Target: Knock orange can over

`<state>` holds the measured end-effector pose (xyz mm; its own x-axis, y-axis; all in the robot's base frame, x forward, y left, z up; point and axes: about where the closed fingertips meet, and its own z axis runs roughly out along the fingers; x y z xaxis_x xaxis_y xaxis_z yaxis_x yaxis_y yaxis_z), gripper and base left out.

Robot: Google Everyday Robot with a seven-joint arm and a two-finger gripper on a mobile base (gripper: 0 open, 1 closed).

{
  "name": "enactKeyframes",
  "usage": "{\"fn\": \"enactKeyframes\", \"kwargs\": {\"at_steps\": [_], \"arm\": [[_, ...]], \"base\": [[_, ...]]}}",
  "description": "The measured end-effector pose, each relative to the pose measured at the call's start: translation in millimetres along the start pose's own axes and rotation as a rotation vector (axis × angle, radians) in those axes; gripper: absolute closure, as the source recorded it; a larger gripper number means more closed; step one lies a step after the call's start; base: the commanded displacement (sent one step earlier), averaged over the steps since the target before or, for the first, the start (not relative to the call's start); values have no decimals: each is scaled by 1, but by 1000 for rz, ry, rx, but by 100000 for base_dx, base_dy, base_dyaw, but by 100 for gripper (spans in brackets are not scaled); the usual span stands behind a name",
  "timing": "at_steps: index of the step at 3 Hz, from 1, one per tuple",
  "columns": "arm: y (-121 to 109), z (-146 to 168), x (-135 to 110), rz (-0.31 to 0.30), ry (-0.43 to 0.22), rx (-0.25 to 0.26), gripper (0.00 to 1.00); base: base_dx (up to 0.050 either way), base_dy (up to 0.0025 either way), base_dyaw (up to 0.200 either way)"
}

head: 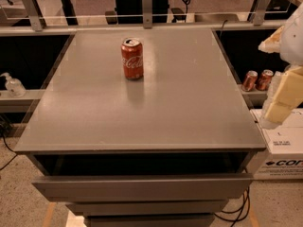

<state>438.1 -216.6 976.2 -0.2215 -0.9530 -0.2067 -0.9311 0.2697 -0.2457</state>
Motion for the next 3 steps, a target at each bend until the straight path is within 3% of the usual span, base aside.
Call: {"fn": "enactKeyframes", "kwargs": {"at_steps": [1,2,3], "arm": [[0,0,0,0,0,2,0],[0,0,0,0,-1,2,0],[0,-1,0,0,-1,4,0]], "base": [[-7720,-963,24803],[1,-4,-40005],[-1,1,37998]]}}
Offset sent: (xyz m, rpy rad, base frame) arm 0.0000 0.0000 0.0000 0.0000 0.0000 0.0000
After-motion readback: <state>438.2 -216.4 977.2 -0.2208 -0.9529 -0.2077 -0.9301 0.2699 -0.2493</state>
